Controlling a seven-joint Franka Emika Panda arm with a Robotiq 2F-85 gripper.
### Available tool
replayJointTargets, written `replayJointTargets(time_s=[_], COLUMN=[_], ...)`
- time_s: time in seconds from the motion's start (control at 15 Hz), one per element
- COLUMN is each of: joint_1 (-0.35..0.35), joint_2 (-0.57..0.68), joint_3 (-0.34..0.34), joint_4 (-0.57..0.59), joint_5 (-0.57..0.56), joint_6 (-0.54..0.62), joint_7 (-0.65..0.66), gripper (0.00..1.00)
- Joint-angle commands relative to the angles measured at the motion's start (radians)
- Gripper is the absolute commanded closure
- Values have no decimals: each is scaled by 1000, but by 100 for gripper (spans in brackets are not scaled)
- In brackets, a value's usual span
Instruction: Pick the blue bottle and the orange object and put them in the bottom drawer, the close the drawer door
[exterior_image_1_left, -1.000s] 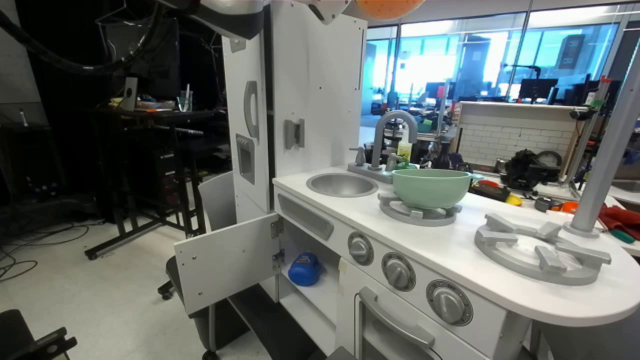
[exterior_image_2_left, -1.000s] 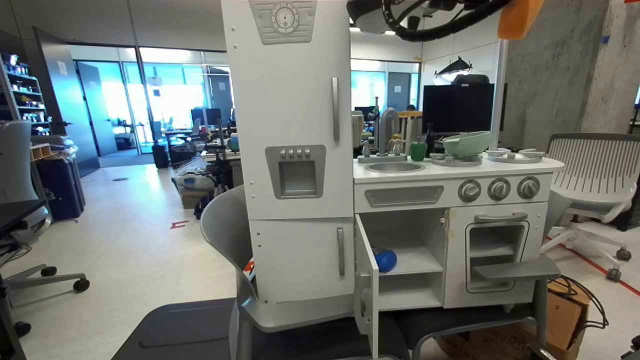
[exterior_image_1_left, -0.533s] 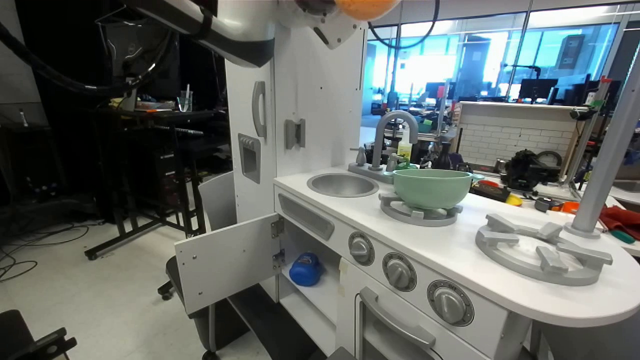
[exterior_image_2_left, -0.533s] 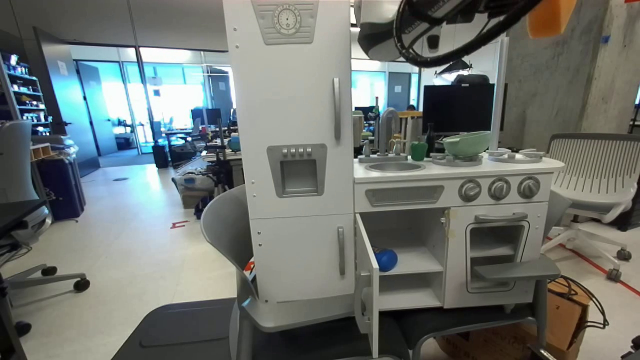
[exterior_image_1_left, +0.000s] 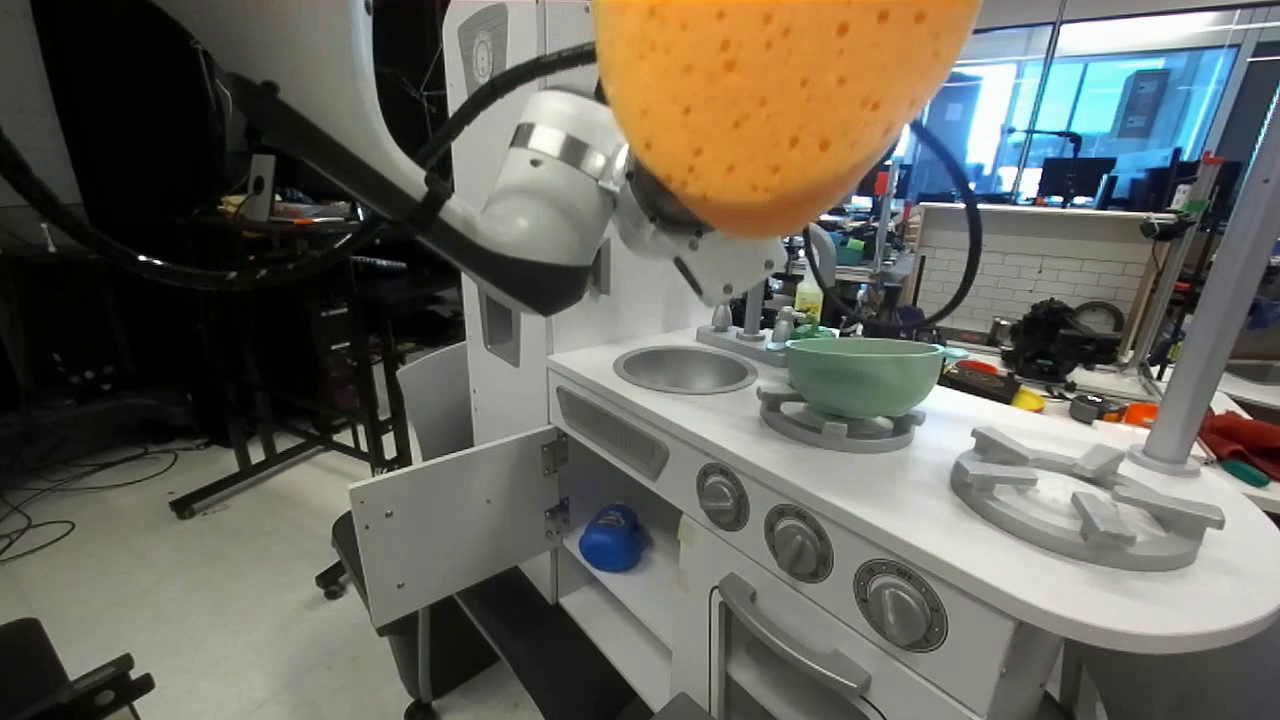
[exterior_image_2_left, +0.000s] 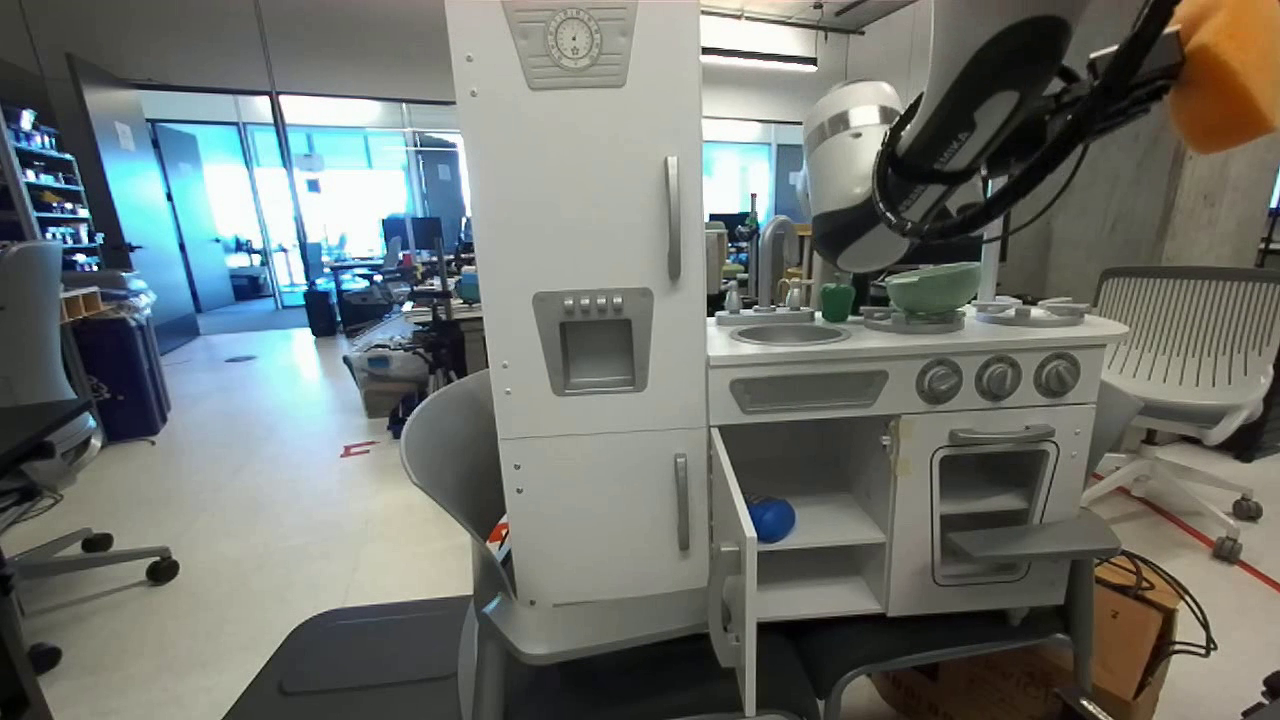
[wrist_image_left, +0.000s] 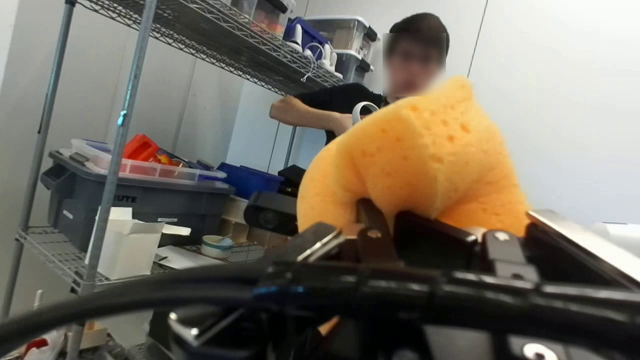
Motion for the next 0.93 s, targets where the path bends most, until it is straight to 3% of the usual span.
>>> replayJointTargets(time_s=[0.0, 0.13, 0.33, 0.87], joint_1=[34, 110, 147, 293], joint_2=[-118, -148, -244, -580], joint_3=[80, 14, 77, 119], joint_4=[-247, -346, -499, -917], joint_5=[104, 247, 339, 450], joint_6=[71, 174, 267, 514], joint_7=[250, 409, 646, 1094], gripper=[98, 98, 98, 98])
